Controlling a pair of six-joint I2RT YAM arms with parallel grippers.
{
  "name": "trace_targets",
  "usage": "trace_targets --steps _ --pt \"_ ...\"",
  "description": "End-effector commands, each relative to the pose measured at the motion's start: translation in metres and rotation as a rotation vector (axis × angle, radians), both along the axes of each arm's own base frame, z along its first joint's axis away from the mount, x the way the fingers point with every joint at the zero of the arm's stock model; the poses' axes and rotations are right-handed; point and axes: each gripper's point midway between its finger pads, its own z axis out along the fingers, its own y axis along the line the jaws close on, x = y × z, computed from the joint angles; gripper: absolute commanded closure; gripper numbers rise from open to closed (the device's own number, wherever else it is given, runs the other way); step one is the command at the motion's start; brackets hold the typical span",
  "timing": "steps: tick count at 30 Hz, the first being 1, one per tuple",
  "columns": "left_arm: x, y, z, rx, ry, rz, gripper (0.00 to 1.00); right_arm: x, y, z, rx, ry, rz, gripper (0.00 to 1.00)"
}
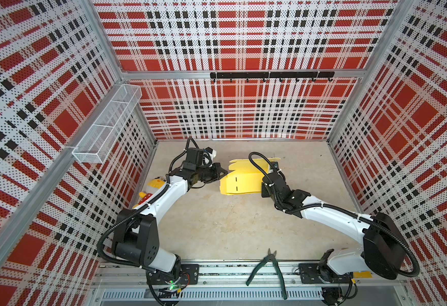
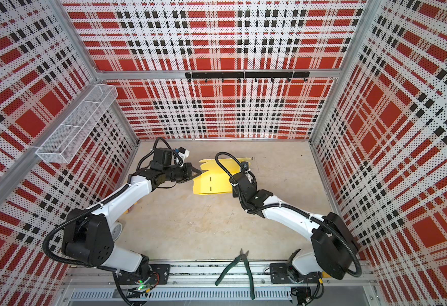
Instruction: Fold the paper box
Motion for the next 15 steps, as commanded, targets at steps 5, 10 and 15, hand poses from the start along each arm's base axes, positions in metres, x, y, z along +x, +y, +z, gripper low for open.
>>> trace_targets --steps 5,10,15 --pt "-0.009 -0.012 0.020 -0.029 -0.046 -0.040 1.00 0.009 0.010 0.008 0.065 -0.024 -0.047 1.00" --pt "-0.008 -0.011 0.012 -0.037 -0.023 -0.020 1.00 0.009 0.016 0.011 0.093 -0.048 -0.048 1.00" --pt "-0.004 -0.009 0.011 -0.039 -0.019 -0.006 1.00 0.009 0.020 0.022 0.140 -0.089 -0.033 1.00"
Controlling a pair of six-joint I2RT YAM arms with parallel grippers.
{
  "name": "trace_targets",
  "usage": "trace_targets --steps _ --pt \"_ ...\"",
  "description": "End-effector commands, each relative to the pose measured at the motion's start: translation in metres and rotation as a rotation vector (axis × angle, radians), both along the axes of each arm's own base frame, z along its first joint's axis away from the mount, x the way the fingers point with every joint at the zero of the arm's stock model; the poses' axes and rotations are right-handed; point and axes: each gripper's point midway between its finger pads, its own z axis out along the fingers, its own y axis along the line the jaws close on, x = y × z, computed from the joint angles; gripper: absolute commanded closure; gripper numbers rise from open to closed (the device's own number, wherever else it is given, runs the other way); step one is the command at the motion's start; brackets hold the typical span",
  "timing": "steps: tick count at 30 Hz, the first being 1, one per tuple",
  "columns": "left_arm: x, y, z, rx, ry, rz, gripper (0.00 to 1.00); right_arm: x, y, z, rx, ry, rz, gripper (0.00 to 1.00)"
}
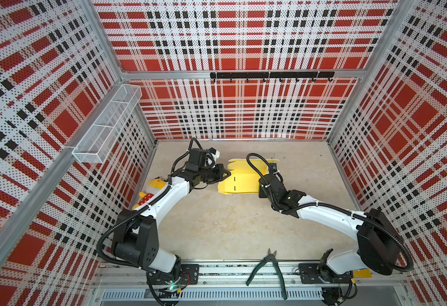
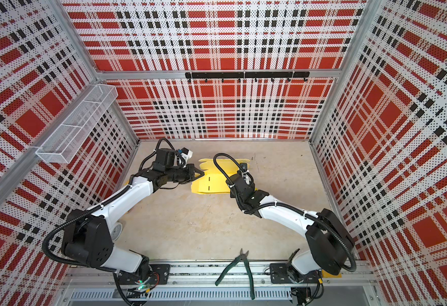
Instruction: Fold the paper box
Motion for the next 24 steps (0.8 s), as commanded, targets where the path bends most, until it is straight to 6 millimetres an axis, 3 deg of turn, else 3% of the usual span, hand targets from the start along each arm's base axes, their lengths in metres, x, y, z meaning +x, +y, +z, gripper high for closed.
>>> trace_targets --steps 1,9,15,19,24 --pt "0.003 0.003 0.011 -0.028 -0.020 0.022 1.00 0.008 0.007 0.030 0.094 -0.093 -0.019 1.00" --pt "0.020 0.024 0.044 -0.049 -0.078 0.069 1.00 0.005 0.003 0.022 0.076 -0.086 -0.021 1.00" --pt "0.023 0.032 0.025 0.035 -0.072 0.095 1.00 0.005 0.012 0.031 0.069 -0.124 0.007 1.00" --pt "0.020 0.021 0.025 0.042 -0.079 0.059 1.00 0.007 0.017 0.038 0.059 -0.130 0.019 1.00" --pt "0.021 0.021 0.026 0.040 -0.072 0.065 1.00 0.007 0.017 0.040 0.046 -0.143 0.009 1.00"
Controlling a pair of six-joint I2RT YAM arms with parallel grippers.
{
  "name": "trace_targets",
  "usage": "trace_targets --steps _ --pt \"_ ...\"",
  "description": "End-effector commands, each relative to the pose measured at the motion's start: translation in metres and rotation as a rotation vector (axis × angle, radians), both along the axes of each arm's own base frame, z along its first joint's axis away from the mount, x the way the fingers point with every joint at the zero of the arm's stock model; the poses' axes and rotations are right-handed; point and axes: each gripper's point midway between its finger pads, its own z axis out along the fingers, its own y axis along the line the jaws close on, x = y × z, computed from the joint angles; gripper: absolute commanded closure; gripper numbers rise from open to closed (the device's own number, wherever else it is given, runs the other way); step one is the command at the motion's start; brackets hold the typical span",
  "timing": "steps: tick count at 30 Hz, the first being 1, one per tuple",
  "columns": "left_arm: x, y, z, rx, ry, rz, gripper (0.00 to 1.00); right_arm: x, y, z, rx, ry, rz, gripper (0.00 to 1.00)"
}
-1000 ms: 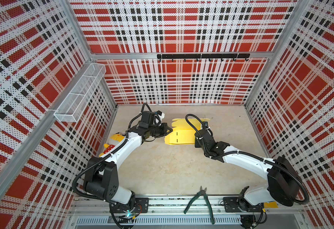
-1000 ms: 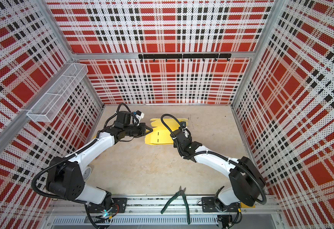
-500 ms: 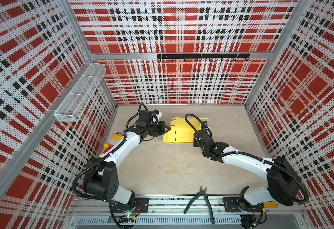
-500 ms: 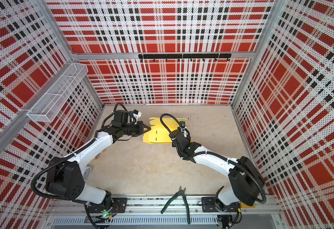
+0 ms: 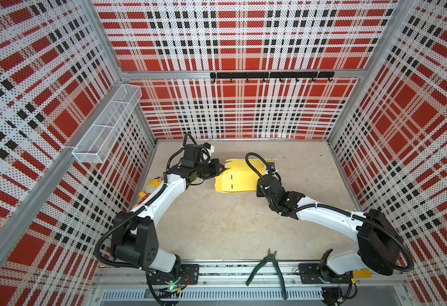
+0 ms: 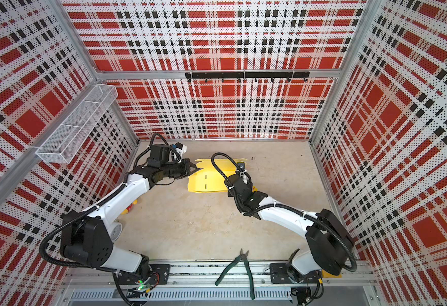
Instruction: Fold the paper box
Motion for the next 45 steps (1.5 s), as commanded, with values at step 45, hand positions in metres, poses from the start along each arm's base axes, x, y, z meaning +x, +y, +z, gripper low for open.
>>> trace_targets --steps 45 --pt "-0.002 -0.029 0.000 -0.200 0.086 -0.009 1.00 0.006 0.055 0.034 0.194 -0.111 0.129 1.00"
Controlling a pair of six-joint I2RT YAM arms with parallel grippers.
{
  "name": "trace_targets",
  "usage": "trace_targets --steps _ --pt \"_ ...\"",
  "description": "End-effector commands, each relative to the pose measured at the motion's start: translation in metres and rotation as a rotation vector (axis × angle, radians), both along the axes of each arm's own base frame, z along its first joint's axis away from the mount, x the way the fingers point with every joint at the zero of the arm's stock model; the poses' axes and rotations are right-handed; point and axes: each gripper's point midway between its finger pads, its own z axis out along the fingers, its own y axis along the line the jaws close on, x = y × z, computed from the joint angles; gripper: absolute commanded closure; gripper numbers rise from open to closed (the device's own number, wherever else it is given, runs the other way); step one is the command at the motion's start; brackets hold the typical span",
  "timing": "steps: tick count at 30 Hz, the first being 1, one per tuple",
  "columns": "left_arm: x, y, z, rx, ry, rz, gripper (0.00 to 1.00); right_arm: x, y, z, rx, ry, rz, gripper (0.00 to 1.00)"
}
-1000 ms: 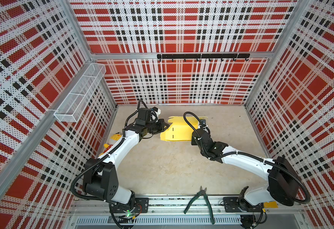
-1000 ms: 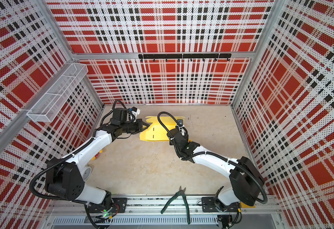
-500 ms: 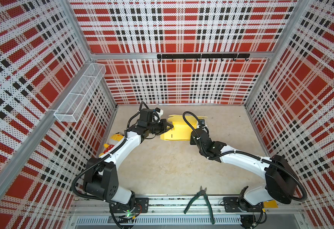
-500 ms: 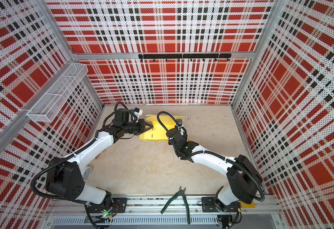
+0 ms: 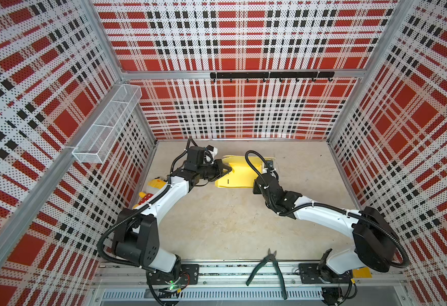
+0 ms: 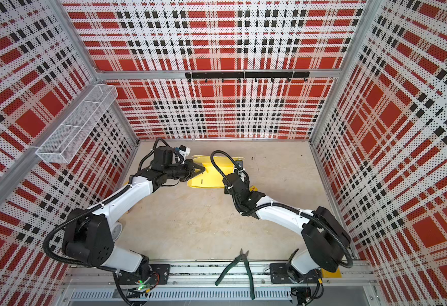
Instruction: Fold the paper box
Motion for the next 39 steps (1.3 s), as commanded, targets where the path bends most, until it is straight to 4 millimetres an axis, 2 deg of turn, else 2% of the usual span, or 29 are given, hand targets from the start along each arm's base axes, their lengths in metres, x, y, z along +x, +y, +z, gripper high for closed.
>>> trace_targets --steps 1,5,7,10,14,19,22,27,32,35,39 --pt "0.003 -0.003 0.001 -0.031 -0.006 -0.002 1.00 -0.003 0.036 0.021 0.102 -0.062 0.109 1.00" --pt "0.004 -0.002 0.000 -0.039 0.006 0.014 1.00 -0.004 0.041 0.016 0.108 -0.057 0.122 1.00" --pt "0.010 0.008 0.002 -0.045 0.008 0.044 1.00 -0.004 0.043 0.018 0.110 -0.061 0.128 1.00" --pt "0.013 0.013 -0.001 -0.047 0.029 0.073 1.00 -0.004 0.044 0.018 0.099 -0.071 0.124 1.00" --pt "0.015 0.019 0.000 -0.064 0.059 0.111 1.00 -0.003 0.035 0.019 0.085 -0.068 0.081 1.00" --pt "0.015 0.018 0.013 -0.124 0.073 0.111 1.00 0.002 0.023 0.017 0.071 -0.058 0.002 1.00" --pt "0.012 0.018 0.023 -0.131 0.047 0.093 1.00 0.005 0.006 0.017 0.065 -0.044 -0.057 1.00" --pt "0.008 0.027 0.017 -0.060 0.025 0.095 1.00 0.011 -0.036 0.015 0.122 -0.037 -0.148 1.00" --pt "-0.001 0.017 0.015 -0.043 0.008 0.039 1.00 0.018 -0.073 0.021 0.153 -0.056 -0.231 1.00" --pt "-0.006 0.009 0.015 -0.042 0.004 0.013 1.00 0.021 -0.084 0.024 0.162 -0.055 -0.259 1.00" --pt "-0.005 0.004 0.010 -0.047 0.016 0.011 1.00 0.025 -0.084 0.030 0.165 -0.073 -0.267 1.00"
